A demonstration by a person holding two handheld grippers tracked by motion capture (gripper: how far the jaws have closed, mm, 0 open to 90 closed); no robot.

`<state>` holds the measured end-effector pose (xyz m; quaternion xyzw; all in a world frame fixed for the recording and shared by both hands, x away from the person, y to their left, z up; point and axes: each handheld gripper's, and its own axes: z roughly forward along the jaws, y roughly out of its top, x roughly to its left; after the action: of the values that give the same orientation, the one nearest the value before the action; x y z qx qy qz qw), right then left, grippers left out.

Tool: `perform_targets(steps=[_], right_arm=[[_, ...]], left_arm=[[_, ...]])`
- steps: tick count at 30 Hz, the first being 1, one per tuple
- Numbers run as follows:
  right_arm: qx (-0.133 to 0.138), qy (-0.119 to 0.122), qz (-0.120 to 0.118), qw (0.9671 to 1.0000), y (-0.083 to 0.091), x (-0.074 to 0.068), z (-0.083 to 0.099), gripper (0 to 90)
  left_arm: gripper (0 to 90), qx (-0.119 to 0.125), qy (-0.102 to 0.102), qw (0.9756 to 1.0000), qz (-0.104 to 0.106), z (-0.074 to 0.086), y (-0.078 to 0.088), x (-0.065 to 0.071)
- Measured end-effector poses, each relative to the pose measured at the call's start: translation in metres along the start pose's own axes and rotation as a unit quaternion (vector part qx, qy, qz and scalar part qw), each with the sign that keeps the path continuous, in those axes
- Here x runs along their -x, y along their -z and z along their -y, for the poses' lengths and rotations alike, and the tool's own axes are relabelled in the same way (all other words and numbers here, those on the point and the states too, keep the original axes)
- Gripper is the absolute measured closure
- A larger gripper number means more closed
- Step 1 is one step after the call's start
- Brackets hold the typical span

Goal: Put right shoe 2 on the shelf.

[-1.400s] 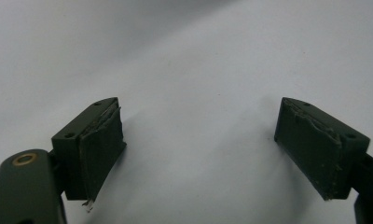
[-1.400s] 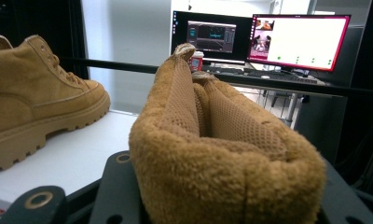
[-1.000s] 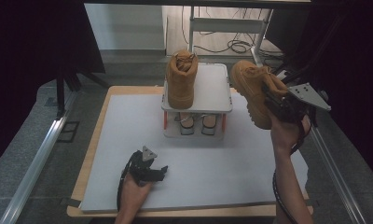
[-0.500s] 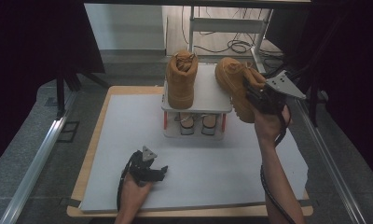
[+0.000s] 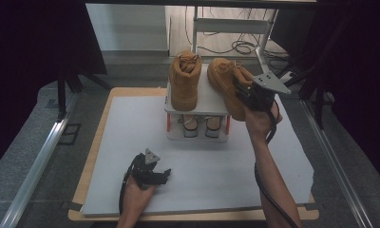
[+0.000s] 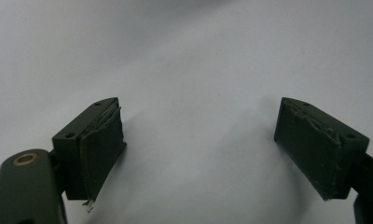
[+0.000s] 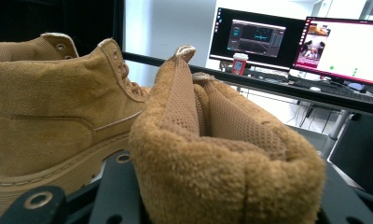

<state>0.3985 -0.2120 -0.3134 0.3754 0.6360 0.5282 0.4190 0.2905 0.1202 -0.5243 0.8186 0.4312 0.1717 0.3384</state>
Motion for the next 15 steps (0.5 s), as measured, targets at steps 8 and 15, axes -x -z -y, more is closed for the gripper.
perform_targets(steps=[8,15], right_arm=[[-0.007,0.0,-0.003,1.0,-0.017,-0.005,-0.001,55.3],[-0.009,-0.005,-0.003,0.9999,-0.03,-0.008,-0.003,55.1]], left_arm=[[15.5,0.0,0.0,1.0,0.0,0.0,0.0,0.0],[15.5,-0.001,-0.002,1.0,0.001,0.0,0.0,0.0]])
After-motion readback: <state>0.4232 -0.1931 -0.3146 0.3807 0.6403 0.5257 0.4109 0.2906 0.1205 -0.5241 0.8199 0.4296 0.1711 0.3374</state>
